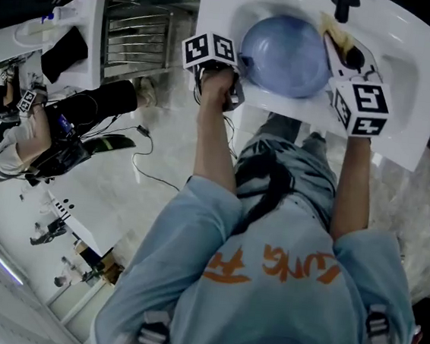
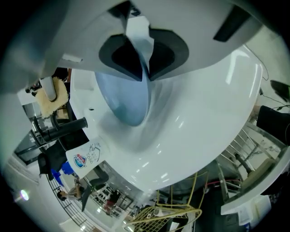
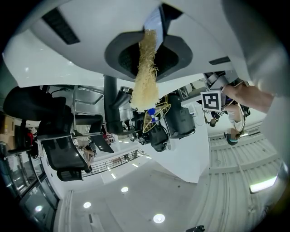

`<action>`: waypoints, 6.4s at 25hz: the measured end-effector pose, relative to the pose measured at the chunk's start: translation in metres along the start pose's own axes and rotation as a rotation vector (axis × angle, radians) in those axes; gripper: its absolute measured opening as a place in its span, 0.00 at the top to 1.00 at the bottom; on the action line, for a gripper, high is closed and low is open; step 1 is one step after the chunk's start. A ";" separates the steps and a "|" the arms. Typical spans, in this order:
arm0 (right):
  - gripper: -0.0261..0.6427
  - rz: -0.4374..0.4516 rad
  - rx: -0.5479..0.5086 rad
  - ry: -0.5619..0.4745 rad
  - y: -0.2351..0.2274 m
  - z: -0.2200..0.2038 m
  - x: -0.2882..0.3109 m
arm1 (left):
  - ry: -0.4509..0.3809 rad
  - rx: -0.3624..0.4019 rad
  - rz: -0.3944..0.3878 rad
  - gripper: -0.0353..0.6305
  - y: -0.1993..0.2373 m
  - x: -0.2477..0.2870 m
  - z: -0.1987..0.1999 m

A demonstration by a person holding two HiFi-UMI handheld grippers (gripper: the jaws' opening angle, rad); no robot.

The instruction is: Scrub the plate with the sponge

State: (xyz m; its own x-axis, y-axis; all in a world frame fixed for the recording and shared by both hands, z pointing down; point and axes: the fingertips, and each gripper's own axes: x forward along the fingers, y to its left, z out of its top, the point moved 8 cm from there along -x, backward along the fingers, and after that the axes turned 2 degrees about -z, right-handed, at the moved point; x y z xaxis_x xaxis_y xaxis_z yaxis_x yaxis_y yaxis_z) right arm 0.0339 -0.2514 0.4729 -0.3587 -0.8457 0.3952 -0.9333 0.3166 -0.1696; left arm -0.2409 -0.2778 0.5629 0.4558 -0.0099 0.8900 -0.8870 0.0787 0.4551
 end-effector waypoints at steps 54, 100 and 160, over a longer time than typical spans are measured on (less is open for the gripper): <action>0.91 -0.016 -0.049 0.039 0.051 -0.017 -0.091 | -0.507 0.338 -0.241 0.90 -0.083 -0.080 -0.179; 0.90 0.003 -0.076 0.168 0.039 -0.054 -0.128 | -0.553 0.409 -0.335 0.88 -0.103 -0.062 -0.177; 0.91 0.069 -0.017 0.265 0.049 -0.068 -0.118 | -0.713 0.111 -0.300 0.88 -0.052 -0.080 -0.169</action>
State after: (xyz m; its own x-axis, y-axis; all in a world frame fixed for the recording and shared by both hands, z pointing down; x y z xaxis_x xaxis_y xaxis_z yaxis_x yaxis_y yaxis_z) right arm 0.0297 -0.1072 0.4792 -0.4112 -0.6810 0.6059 -0.9060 0.3785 -0.1894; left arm -0.2182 -0.1129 0.4638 0.5529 -0.6562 0.5134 -0.7525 -0.1287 0.6459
